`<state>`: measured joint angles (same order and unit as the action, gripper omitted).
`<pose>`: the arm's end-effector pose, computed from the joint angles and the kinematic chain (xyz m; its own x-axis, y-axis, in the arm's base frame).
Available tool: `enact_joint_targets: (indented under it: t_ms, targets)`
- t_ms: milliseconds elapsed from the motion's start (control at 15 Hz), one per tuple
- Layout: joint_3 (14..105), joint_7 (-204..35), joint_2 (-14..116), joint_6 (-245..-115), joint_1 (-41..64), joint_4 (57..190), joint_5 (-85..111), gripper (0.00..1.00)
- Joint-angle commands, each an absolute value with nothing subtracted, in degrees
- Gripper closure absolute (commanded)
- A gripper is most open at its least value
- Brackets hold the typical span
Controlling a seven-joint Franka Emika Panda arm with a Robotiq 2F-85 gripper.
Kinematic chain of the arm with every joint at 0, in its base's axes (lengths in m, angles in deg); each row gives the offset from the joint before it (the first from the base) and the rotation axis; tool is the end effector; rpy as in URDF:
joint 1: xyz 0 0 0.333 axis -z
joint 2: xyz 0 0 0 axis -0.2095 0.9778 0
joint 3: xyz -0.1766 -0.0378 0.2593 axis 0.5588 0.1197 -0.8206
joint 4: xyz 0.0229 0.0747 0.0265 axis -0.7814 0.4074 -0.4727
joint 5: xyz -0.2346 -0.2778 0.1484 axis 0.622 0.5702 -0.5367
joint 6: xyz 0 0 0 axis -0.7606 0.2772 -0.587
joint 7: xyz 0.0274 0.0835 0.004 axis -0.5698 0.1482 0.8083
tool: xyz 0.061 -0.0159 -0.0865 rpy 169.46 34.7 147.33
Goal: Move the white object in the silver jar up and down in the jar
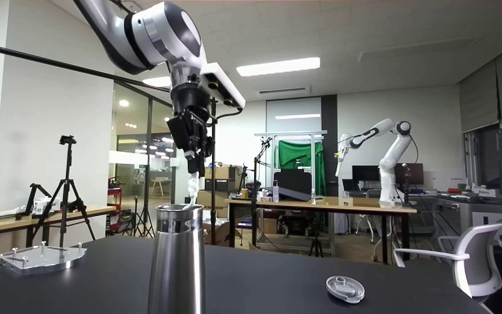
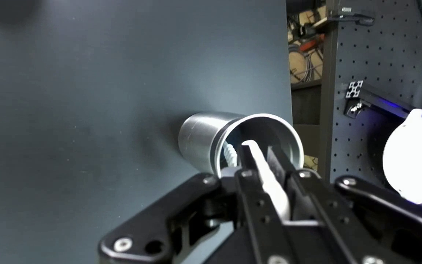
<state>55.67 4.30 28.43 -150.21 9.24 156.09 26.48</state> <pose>0.4857 0.0024 0.4233 -0.0823 0.9582 -0.2739 0.9759 0.0218 -0.2170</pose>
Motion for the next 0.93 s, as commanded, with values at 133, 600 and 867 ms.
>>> enact_joint_targets:
  t_ms: [133, 600, 867]
  targets:
    - [52.8, 4.2, 24.3, -140.9, 8.0, 149.1, 34.7, 0.96]
    - [56.0, 6.7, 19.9, -144.5, 7.9, 151.0, 26.4, 0.96]
    - [58.7, 6.4, 21.4, -149.5, 9.0, 155.0, 18.6, 0.96]
